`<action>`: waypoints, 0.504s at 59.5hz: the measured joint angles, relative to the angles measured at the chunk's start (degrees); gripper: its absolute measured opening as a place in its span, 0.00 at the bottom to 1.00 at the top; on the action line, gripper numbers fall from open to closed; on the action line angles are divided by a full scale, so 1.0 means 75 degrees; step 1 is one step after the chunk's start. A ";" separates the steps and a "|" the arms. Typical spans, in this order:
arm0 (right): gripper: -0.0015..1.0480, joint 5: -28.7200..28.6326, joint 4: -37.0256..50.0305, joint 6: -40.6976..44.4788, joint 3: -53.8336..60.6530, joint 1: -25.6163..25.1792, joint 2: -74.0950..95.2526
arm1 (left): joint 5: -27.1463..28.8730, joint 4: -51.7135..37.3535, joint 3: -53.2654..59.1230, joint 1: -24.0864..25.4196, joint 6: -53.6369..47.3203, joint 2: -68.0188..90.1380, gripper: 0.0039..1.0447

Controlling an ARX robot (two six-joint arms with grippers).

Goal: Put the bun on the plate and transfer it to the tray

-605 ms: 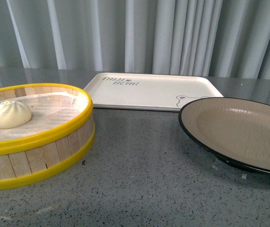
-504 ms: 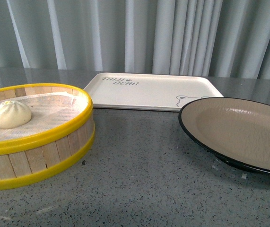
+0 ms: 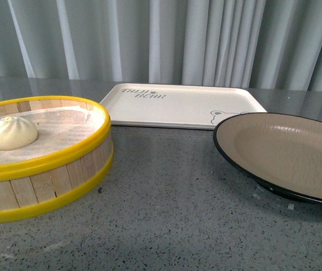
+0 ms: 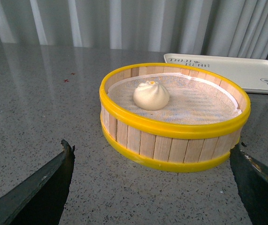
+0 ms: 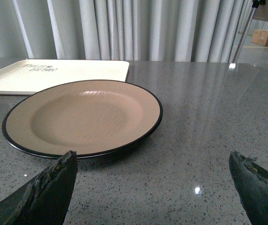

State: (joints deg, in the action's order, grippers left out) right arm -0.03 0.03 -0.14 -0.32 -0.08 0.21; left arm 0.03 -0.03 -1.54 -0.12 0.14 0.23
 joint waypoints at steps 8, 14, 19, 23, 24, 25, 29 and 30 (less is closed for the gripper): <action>0.92 0.0000 0.0000 0.0000 0.0000 0.0000 0.0000 | -0.0003 0.0000 0.0000 0.0000 0.0000 0.0000 0.94; 0.92 0.0000 0.0000 0.0000 0.0000 0.0000 0.0000 | 0.0000 0.0000 0.0000 0.0000 0.0000 0.0000 0.94; 0.92 0.0000 0.0000 0.0000 0.0000 0.0000 0.0000 | -0.0003 0.0000 0.0000 0.0000 0.0000 0.0000 0.94; 0.92 0.0000 0.0000 0.0000 0.0000 0.0000 0.0000 | 0.0000 0.0000 0.0000 0.0000 0.0000 0.0000 0.94; 0.92 0.0000 0.0000 0.0000 0.0000 0.0000 0.0000 | 0.0000 0.0000 0.0000 0.0000 0.0000 0.0000 0.94; 0.92 0.0000 0.0000 0.0000 0.0000 0.0000 0.0000 | 0.0000 0.0000 0.0000 0.0000 0.0000 0.0000 0.94; 0.92 0.0000 0.0000 0.0000 0.0000 0.0000 0.0000 | 0.0000 0.0000 0.0000 0.0000 0.0000 0.0000 0.94; 0.92 0.0000 0.0000 0.0000 0.0000 0.0000 0.0000 | 0.0000 0.0000 0.0000 0.0000 0.0000 0.0000 0.94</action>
State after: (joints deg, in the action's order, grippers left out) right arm -0.03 0.03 -0.14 -0.32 -0.08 0.21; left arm 0.03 -0.03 -1.54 -0.12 0.14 0.23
